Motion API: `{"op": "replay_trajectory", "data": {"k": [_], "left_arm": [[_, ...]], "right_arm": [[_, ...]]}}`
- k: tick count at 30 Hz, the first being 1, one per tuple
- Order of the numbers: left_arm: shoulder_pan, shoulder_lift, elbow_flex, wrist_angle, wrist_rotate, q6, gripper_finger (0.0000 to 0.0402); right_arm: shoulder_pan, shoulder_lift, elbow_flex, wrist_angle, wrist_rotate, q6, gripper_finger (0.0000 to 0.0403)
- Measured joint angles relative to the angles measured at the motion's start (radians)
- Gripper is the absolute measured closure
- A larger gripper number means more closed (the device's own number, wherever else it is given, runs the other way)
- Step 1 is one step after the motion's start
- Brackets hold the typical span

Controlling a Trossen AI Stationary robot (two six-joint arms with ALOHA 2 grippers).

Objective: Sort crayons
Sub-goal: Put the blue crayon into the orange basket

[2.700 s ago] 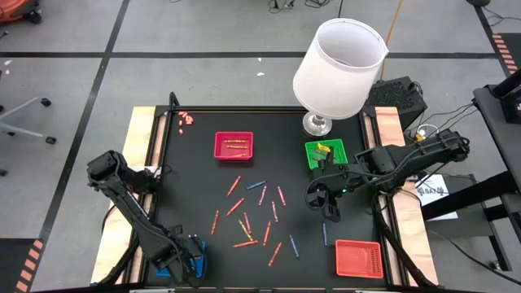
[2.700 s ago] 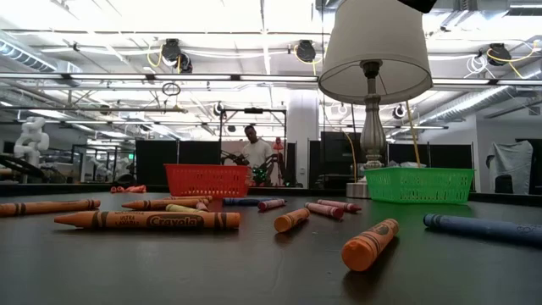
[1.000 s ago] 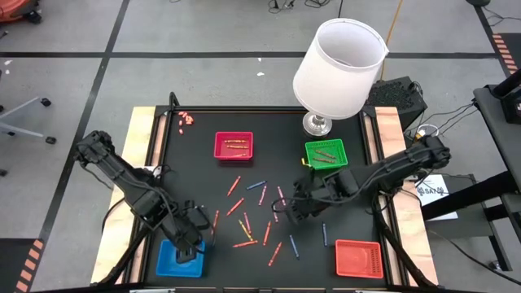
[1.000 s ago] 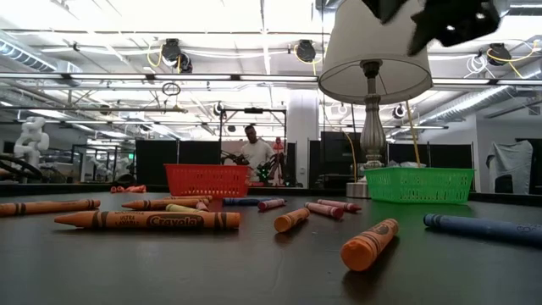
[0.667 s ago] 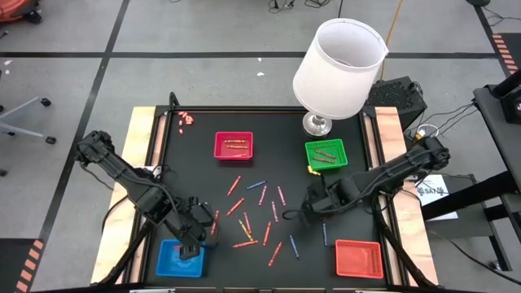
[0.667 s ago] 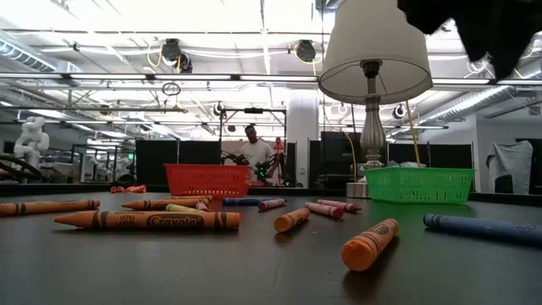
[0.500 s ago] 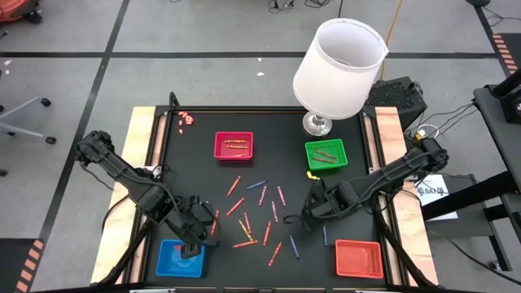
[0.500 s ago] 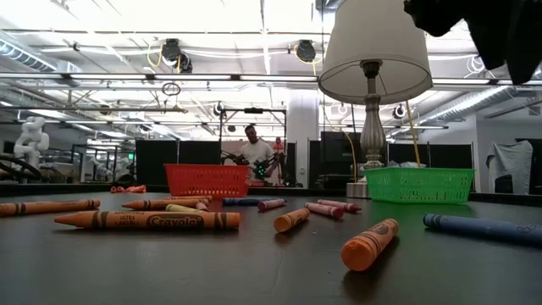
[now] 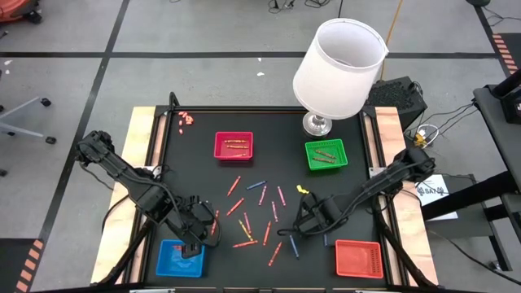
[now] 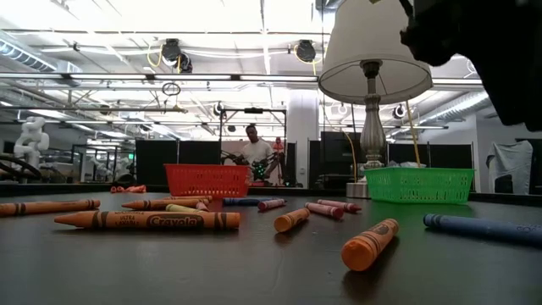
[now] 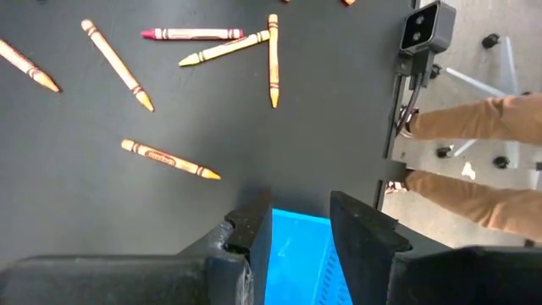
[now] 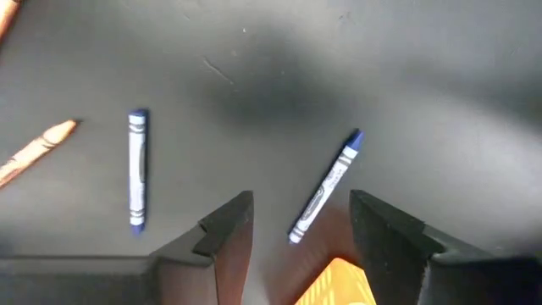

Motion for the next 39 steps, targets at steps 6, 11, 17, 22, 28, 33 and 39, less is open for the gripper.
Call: {"op": "replay_trajectory", "data": {"k": [6,11,17,22,28,33,39], "left_arm": [[-0.002,0.0,0.0,0.034,0.003,-0.007,0.0282],[-0.002,0.0,0.0,0.049,0.003,-0.006,0.0282],[-0.007,0.0,0.0,0.05,0.004,-0.008,0.0282],[-0.008,0.0,0.0,0.049,0.008,-0.031,0.0282],[-0.008,0.0,0.0,0.05,0.008,-0.034,0.0282],[-0.008,0.0,0.0,0.05,0.008,-0.035,0.0282],[-0.008,0.0,0.0,0.051,0.008,-0.037,0.0282]], "right_arm": [[0.023,0.048,0.0,0.007,-0.027,-0.009,0.0222],[0.028,0.07,-0.001,0.003,-0.021,-0.014,0.0222],[0.031,0.064,-0.048,0.038,-0.024,-0.021,0.0222],[0.03,0.063,-0.092,0.086,-0.026,-0.027,0.0222],[0.03,0.063,-0.14,0.153,-0.028,-0.023,0.0228],[0.032,0.063,-0.184,0.205,-0.052,-0.015,0.0243],[0.034,0.062,-0.217,0.254,-0.051,-0.007,0.0247]]}}
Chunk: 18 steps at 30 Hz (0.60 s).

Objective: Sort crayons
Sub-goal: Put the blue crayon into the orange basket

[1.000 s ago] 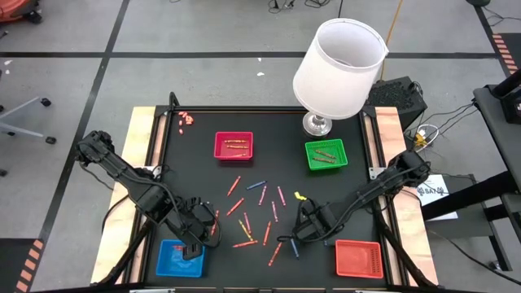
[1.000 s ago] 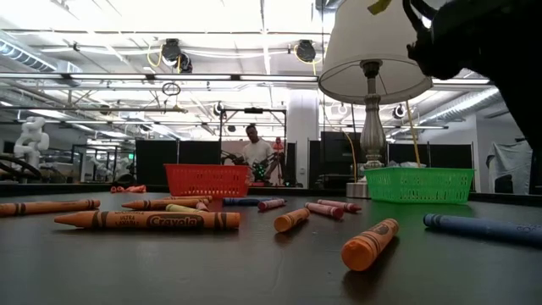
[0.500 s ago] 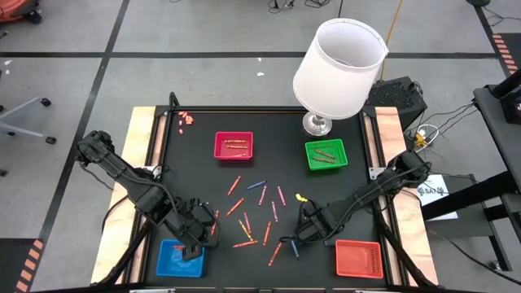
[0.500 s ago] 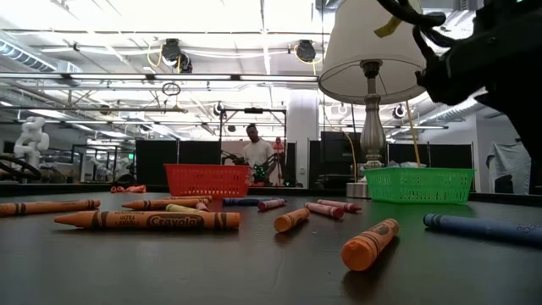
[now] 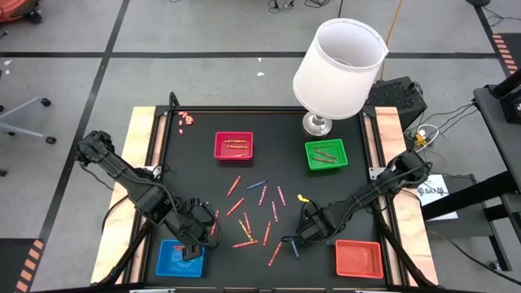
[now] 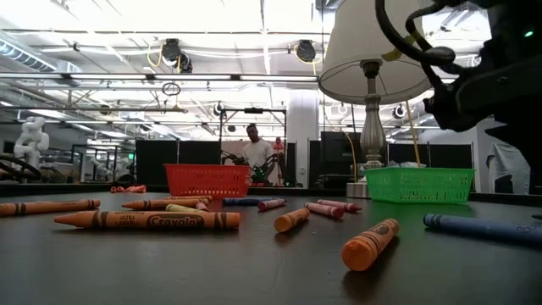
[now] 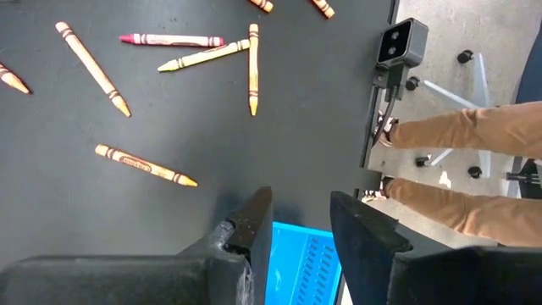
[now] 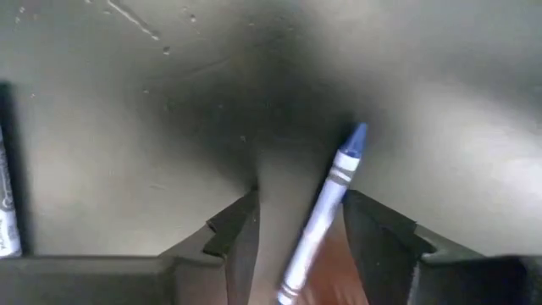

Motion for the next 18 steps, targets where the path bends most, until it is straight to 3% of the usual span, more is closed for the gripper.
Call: {"op": "replay_trajectory", "data": {"k": [10,18], "left_arm": [[0.002,0.0,0.0,-0.001,0.0,0.001,0.0282],[0.003,0.0,0.0,-0.003,-0.024,0.005,0.0282]], "right_arm": [[0.0,-0.004,-0.043,0.092,-0.001,0.005,0.0253],[0.0,-0.003,-0.044,0.097,0.0,-0.006,0.0327]]}}
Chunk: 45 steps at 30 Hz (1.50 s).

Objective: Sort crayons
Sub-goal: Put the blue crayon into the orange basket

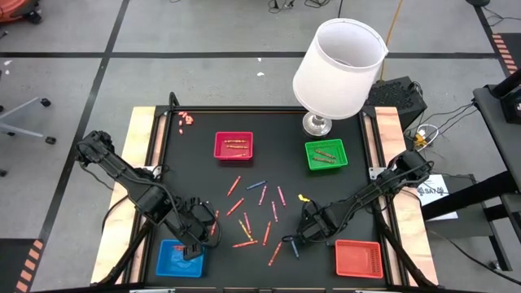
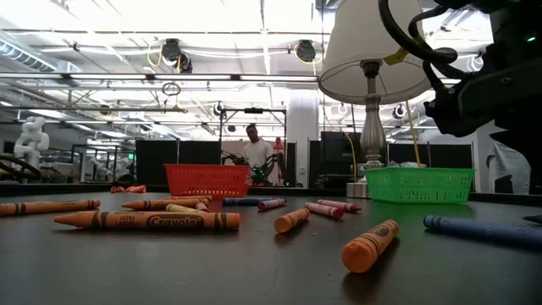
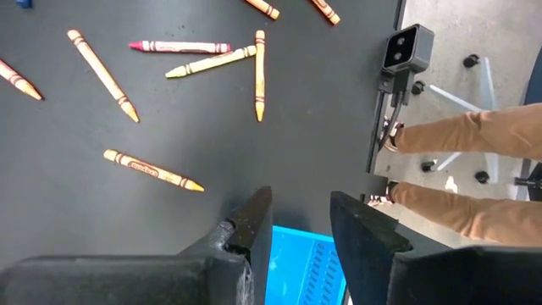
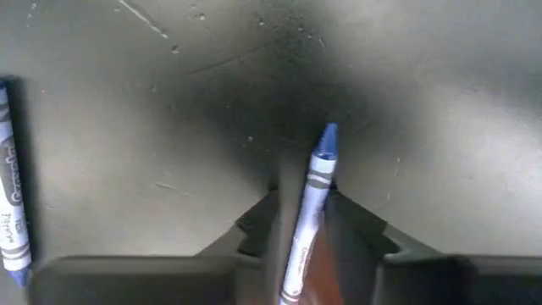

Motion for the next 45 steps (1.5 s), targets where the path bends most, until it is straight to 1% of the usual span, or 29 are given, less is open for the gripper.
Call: {"op": "replay_trajectory", "data": {"k": [5,7,14,23,28,34,40,42,45], "left_arm": [[0.0,0.0,0.0,0.0,-0.012,0.0,0.0282],[0.0,0.0,0.0,0.0,-0.013,0.0,0.0282],[0.0,0.0,0.0,-0.001,-0.013,0.001,0.0282],[0.0,0.0,0.0,0.0,-0.012,0.006,0.0282],[0.0,0.0,0.0,0.0,-0.012,0.02,0.0282],[0.0,0.0,0.0,0.0,-0.011,0.035,0.0282],[0.0,0.0,0.0,0.001,-0.009,0.035,0.0282],[0.0,-0.001,0.0,0.001,-0.01,0.037,0.0282],[0.0,-0.001,0.0,0.002,-0.009,0.057,0.0282]], "right_arm": [[0.0,0.001,0.0,0.004,0.0,0.018,0.0385],[0.0,0.001,0.0,0.007,0.0,0.017,0.0397],[0.0,-0.017,-0.003,0.02,0.004,0.013,0.0396],[0.0,-0.123,-0.003,0.112,0.063,0.006,0.0401],[0.0,-0.206,-0.003,0.227,0.19,-0.023,0.0402],[-0.001,-0.302,-0.002,0.435,0.351,-0.197,0.0402],[-0.001,-0.376,-0.002,0.632,0.504,-0.325,0.0403],[-0.001,-0.396,-0.002,0.693,0.53,-0.376,0.0403],[-0.001,-0.429,-0.002,0.768,0.533,-0.447,0.0403]]}}
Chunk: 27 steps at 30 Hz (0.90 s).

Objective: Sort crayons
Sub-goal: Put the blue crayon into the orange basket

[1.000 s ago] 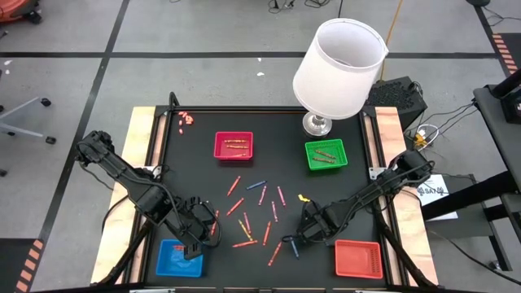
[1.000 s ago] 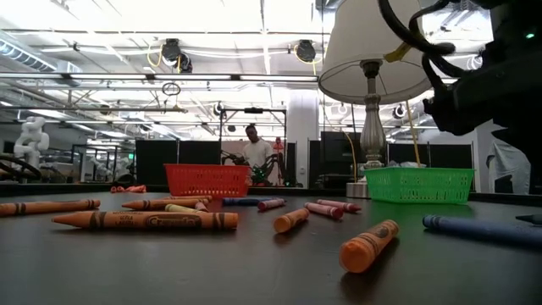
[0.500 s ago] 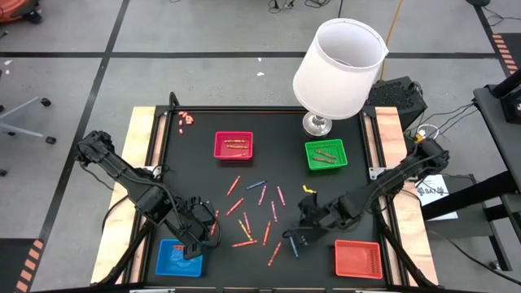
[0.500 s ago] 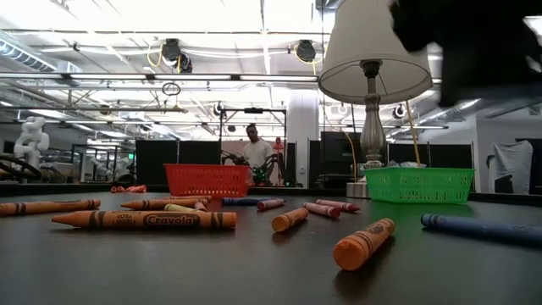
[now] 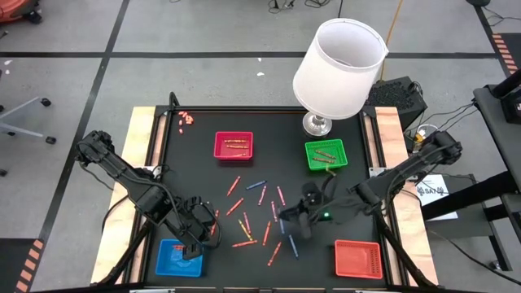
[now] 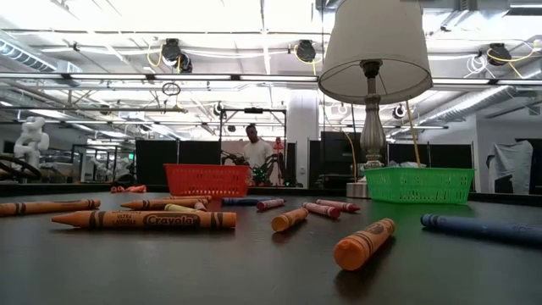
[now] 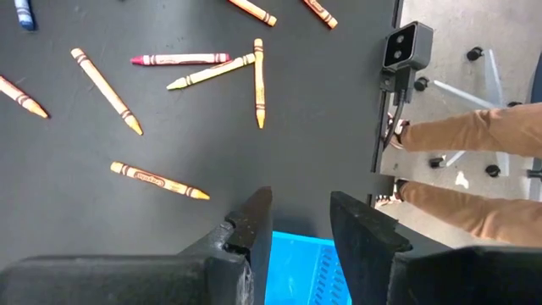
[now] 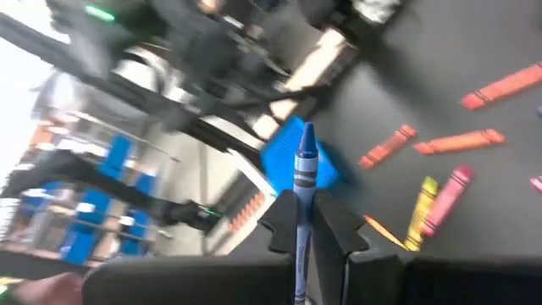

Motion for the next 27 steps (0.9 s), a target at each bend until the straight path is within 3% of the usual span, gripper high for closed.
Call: {"op": "replay_trajectory", "data": {"k": [17,27], "left_arm": [[0.032,-0.001,0.0,0.056,-0.003,-0.004,0.0282],[0.082,-0.001,0.0,0.146,-0.005,-0.004,0.0282]], "right_arm": [[0.0,-0.218,0.001,0.098,0.001,-0.355,0.0403],[0.0,-0.342,0.001,0.089,-0.004,-0.715,0.0403]]}}
